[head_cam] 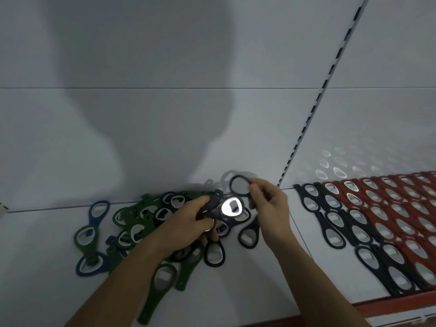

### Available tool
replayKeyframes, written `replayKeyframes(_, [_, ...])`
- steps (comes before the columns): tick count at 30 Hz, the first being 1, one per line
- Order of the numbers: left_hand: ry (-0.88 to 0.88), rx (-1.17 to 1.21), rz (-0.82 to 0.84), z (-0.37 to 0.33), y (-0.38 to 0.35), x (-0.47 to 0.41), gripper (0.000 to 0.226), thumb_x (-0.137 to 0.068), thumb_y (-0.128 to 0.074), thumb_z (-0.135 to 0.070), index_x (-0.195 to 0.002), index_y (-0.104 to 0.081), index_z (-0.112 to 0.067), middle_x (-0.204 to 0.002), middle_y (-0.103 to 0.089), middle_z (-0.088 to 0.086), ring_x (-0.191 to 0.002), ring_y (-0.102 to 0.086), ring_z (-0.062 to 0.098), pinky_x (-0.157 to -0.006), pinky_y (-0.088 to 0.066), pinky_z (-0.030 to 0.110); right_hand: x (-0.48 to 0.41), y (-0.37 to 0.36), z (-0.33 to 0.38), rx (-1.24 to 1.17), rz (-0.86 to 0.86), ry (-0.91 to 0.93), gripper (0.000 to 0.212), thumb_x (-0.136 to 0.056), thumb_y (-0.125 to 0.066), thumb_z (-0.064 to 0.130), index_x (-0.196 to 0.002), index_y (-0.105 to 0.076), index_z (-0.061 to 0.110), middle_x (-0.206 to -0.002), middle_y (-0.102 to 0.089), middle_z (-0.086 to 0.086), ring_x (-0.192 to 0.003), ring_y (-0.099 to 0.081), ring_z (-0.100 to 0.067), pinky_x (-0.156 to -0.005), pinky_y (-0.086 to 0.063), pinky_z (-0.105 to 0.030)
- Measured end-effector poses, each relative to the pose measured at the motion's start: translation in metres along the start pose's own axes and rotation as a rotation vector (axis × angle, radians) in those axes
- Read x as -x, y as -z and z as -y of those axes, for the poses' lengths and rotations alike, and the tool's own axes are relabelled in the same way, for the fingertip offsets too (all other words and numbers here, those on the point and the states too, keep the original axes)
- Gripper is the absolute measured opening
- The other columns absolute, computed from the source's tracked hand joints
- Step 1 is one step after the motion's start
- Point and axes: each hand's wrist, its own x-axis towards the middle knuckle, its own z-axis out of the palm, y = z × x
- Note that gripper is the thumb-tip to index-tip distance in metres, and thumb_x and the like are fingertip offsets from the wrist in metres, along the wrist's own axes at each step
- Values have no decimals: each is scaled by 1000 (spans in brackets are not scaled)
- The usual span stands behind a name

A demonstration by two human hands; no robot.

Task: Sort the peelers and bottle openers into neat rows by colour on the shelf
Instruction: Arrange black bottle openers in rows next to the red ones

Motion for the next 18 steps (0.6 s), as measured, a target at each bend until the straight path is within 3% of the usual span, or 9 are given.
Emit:
replayKeyframes(3, [124,417,-85,-1,-6,-2,44,-95,-42,16,-122,-63,-13,-100,-72,12,-83,-72,29,-67,-54,34,-8,3,14,-456,-45,-85,26,-102,-50,0,-105,-74,8,-77,-61,-9,-65,-47,-18,-66,-47,-25])
replayKeyframes(5, [173,656,-131,1,-14,-7,52,-92,-38,19,-121,-68,-12,-98,-69,15,-77,-66,25,-65,-51,34,-7,-1,20,-553,44,-132,26,-102,-48,-2,-109,-73,2,-86,-69,-10,-66,-51,-16,-65,-49,-23])
replayKeyframes(9, [220,979,-152,-4,-26,-15,51,-87,-34,21,-115,-70,-2,-96,-71,21,-72,-66,24,-68,-57,36,9,-14,12,-288,161,-96,26,-102,-49,0,-110,-73,3,-103,-75,-17,-89,-71,-27,-82,-57,-35])
replayKeyframes(11, [219,1055,-177,-4,-25,-18,44,-88,-38,19,-117,-67,3,-97,-69,22,-74,-66,24,-70,-60,37,10,-11,9,-297,134,-108,27,-103,-49,0,-108,-75,6,-94,-74,-14,-82,-68,-24,-80,-56,-34])
replayKeyframes(13, [187,1053,-176,-5,-24,-19,35,-91,-48,12,-119,-66,3,-97,-67,20,-79,-66,24,-78,-61,40,9,-8,10,-207,119,-89,27,-103,-51,2,-107,-77,10,-82,-68,-10,-71,-58,-22,-71,-52,-31])
replayKeyframes(15, [167,1019,-190,-6,-26,-20,28,-94,-56,7,-119,-67,2,-97,-69,18,-80,-68,23,-83,-62,41,10,-10,12,-81,126,-45,21,-102,-56,6,-108,-75,10,-89,-75,-10,-80,-67,-26,-74,-57,-32])
replayKeyframes(18, [160,990,-267,-9,-31,-21,21,-94,-63,2,-113,-70,1,-95,-71,17,-75,-69,20,-77,-63,38,11,-14,15,-20,129,-14,17,-101,-60,11,-112,-73,10,-101,-77,-10,-95,-73,-29,-82,-60,-39])
